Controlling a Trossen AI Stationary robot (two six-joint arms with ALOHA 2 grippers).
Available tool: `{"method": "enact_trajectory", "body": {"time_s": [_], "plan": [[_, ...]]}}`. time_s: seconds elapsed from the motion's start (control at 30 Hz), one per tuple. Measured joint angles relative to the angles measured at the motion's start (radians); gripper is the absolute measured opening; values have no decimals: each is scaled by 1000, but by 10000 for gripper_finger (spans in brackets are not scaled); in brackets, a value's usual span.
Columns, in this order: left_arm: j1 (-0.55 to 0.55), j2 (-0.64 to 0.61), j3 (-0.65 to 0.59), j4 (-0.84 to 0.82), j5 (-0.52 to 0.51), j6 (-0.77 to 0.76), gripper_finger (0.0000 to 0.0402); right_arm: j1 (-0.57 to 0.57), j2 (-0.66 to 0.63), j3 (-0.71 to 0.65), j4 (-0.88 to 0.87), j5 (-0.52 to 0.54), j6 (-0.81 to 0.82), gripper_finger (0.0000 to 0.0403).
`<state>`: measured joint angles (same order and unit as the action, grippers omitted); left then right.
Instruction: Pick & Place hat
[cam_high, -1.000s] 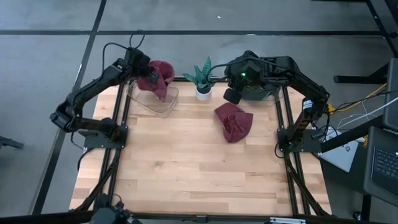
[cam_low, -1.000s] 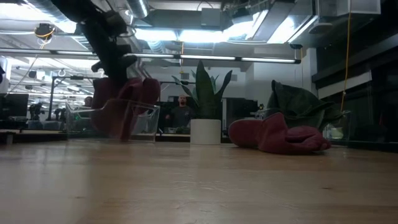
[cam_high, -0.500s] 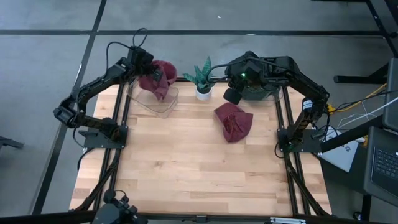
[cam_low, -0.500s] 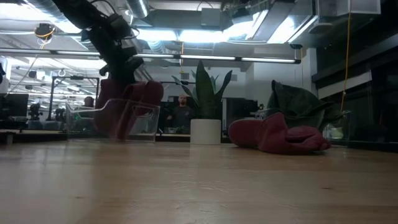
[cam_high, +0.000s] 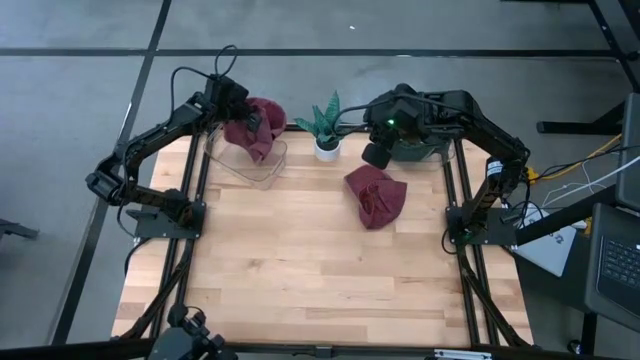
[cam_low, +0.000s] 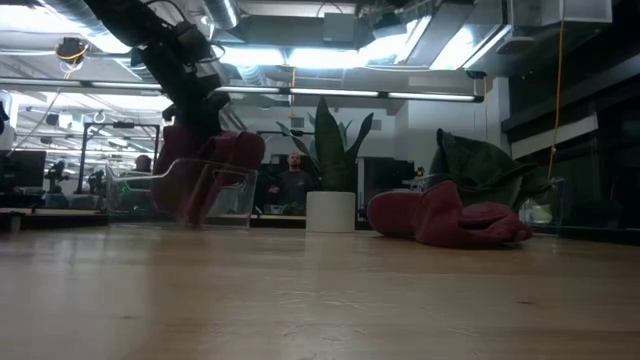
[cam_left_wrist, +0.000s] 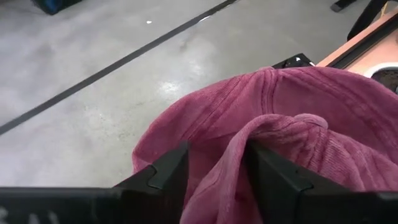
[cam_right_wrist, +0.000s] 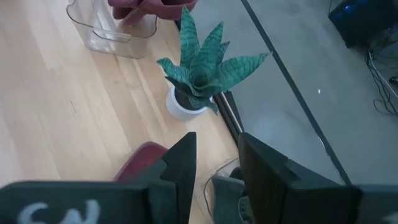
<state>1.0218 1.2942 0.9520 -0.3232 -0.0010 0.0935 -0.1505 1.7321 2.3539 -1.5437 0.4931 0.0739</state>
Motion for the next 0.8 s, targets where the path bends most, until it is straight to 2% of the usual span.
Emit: {"method": "enact_trajectory", "body": {"time_s": [0.13,0.4,0.8], "plan": [[0,0,0,14,-35,29,172,0,0,0,-12,0,19,119],[-24,-5,0,19,-227,144,182,0,0,0,-14,0,33,119],[-53,-19,0,41,-262,223,182,0,0,0,-15,-30,62,119]]}}
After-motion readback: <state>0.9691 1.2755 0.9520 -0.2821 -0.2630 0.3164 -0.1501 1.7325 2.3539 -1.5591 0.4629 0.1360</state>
